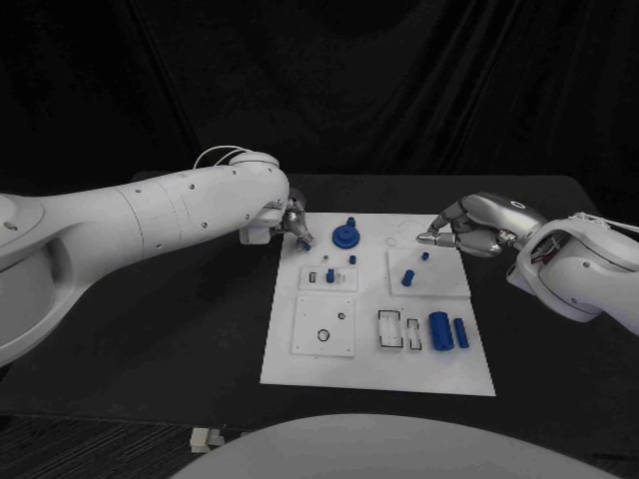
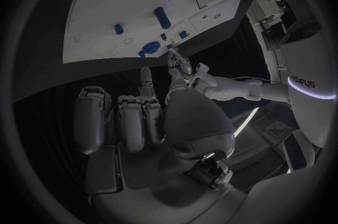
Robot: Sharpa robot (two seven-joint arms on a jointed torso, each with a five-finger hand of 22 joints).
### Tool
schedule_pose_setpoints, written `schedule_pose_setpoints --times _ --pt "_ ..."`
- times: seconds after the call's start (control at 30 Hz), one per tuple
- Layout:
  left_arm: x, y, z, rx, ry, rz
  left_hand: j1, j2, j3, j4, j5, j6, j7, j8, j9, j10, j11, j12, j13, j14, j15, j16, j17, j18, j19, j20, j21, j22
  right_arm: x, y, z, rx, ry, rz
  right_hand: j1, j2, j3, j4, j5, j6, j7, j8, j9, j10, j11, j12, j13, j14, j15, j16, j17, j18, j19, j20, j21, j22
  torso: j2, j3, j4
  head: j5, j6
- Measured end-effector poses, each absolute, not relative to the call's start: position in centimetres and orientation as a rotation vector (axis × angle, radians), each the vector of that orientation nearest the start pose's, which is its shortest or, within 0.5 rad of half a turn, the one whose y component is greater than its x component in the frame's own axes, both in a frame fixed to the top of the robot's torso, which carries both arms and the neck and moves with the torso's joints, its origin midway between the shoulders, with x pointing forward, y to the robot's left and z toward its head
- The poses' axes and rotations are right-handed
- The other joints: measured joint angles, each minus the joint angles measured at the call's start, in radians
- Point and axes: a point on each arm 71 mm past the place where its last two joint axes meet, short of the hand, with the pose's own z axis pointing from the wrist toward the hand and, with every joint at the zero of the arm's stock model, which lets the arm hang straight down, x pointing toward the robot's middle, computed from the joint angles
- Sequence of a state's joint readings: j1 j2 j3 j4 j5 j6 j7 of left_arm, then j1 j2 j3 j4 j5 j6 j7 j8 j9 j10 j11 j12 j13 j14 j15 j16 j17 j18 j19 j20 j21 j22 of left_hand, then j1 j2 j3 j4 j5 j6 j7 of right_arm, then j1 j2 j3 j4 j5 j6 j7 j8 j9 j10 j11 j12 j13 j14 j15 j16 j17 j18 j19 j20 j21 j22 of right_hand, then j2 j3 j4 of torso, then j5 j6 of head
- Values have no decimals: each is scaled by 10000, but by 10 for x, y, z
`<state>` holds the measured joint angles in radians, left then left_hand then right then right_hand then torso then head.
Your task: Assemble the parts on the task board
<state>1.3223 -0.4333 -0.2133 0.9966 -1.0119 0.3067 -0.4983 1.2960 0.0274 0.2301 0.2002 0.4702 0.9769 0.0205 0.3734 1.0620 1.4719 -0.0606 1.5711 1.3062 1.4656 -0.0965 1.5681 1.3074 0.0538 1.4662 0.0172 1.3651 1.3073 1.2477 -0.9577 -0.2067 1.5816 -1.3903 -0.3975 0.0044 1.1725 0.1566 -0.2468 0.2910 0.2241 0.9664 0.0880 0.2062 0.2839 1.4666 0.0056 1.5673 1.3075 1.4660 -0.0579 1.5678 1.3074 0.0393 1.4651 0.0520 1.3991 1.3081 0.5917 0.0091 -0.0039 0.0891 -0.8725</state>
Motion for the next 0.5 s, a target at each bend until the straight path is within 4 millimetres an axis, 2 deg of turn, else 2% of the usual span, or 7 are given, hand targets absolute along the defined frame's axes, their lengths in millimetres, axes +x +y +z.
schedule_pose_setpoints --times 0.1,0.2,0.23,0.37,0.5 --pt "553 166 -243 -842 24524 -1965 -189 -265 319 181 2 -17 16 -5 27 -55 19 0 17 0 0 0 0 1 -1 1 0 0 455 -238 -211 -1684 16997 6767 0 0 0 0 0 0 0 0 0 0 0 0 0 0 0 0 0 0 0 0 0 0 0 0 0 -2 0" --pt "551 168 -243 -852 24536 -1956 -384 -463 786 22 -159 -17 15 -7 33 -55 19 1 19 0 0 0 0 0 -1 1 0 0 455 -238 -211 -1678 17011 6759 0 0 0 0 0 0 0 0 -1 0 0 0 0 0 0 0 0 0 0 0 0 -1 -1 0 1 9 0" --pt "550 169 -243 -852 24536 -1961 -407 -486 939 -91 -186 -15 13 -8 34 -55 19 1 19 0 0 0 0 0 -1 1 0 0 455 -239 -212 -1675 17016 6757 2 2 0 0 -1 0 0 0 -1 0 0 0 0 0 0 0 0 0 0 0 0 -1 -1 0 1 13 0" --pt "546 170 -243 -864 24515 -1980 -518 -597 1073 -57 -260 -12 11 -8 34 -55 19 1 18 -1 0 0 0 0 -2 1 -27 0 455 -239 -213 -1659 17043 6736 28 28 -70 13 -1 0 0 0 -1 0 0 0 1 0 0 0 0 0 0 0 0 -1 -2 0 1 33 0" --pt "542 170 -243 -853 24474 -2057 -524 -603 1085 -45 -272 -12 10 -8 33 -55 19 1 18 -1 1 0 0 0 -2 2 -64 0 455 -240 -213 -1652 17052 6721 28 29 -70 13 -1 0 0 0 -1 0 0 0 1 0 0 0 0 -1 0 0 0 -2 -5 0 5 53 0"
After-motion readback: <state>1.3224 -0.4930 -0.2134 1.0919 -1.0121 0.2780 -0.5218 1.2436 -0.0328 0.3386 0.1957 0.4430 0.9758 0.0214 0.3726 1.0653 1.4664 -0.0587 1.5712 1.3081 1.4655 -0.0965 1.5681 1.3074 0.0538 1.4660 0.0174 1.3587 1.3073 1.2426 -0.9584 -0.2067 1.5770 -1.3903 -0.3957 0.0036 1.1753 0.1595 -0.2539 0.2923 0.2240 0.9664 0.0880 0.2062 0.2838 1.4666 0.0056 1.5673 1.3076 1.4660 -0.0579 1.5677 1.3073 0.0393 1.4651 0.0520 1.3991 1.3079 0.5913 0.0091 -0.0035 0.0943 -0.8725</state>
